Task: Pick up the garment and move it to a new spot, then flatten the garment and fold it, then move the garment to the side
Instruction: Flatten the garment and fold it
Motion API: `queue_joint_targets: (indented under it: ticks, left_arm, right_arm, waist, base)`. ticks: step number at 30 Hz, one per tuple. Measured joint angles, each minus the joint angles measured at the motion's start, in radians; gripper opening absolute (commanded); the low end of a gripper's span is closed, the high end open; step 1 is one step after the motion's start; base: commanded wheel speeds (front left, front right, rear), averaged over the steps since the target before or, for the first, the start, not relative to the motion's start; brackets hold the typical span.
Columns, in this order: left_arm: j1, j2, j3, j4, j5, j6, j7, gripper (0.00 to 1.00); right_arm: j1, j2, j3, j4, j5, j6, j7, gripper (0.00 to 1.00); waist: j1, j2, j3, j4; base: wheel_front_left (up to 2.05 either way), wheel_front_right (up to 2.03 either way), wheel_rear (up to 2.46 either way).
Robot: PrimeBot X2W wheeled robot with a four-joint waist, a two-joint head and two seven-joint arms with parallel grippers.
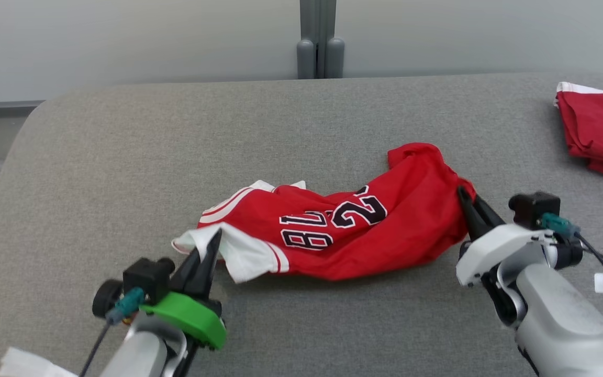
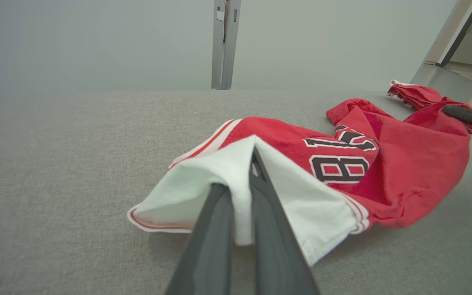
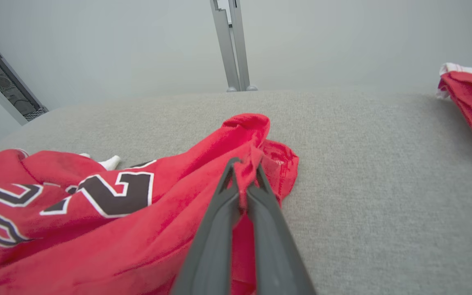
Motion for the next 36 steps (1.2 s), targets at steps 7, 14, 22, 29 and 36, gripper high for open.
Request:
queue_joint_targets:
  ticks: [7, 14, 22, 29, 36]
  left_arm:
    - [-0.354, 0.097, -0.054, -0.002, -0.113, 0.000, 0.060, 0.00]
    - [-0.791, 0.146, -0.049, 0.136, -0.286, 0.000, 0.142, 0.00]
    - [-1.294, 0.140, -0.066, 0.332, -0.319, 0.000, 0.124, 0.00]
    - [-1.496, 0.101, -0.065, 0.471, -0.342, 0.000, 0.064, 0.00]
    - [-1.432, 0.091, -0.141, 0.479, -0.408, 0.000, 0.032, 0.00]
  right_arm:
    - [-0.290, -0.023, 0.077, 0.017, 0.053, 0.000, 0.004, 0.00]
    - [-0.696, -0.036, 0.065, 0.146, 0.116, 0.000, 0.053, 0.00]
    - [-1.140, -0.012, 0.019, 0.331, 0.091, 0.000, 0.039, 0.00]
    - [-1.310, 0.028, 0.001, 0.445, 0.037, 0.000, 0.008, 0.00]
    - [-1.250, 0.044, 0.046, 0.447, 0.037, 0.000, 0.002, 0.00]
  waist:
    - [0.0000, 0.0000, 0.032, -0.032]
    - [0.0000, 0.0000, 0.134, -0.045]
    - [0.0002, 0.0000, 0.280, -0.058]
    - [0.0001, 0.0000, 0.353, -0.069]
    - [0.0001, 0.0000, 0.399, -0.071]
  base:
    - [0.00, 0.00, 0.00]
    - [0.00, 0.00, 0.00]
    - [0.00, 0.00, 0.00]
    - [0.00, 0.00, 0.00]
    - [0.00, 0.00, 0.00]
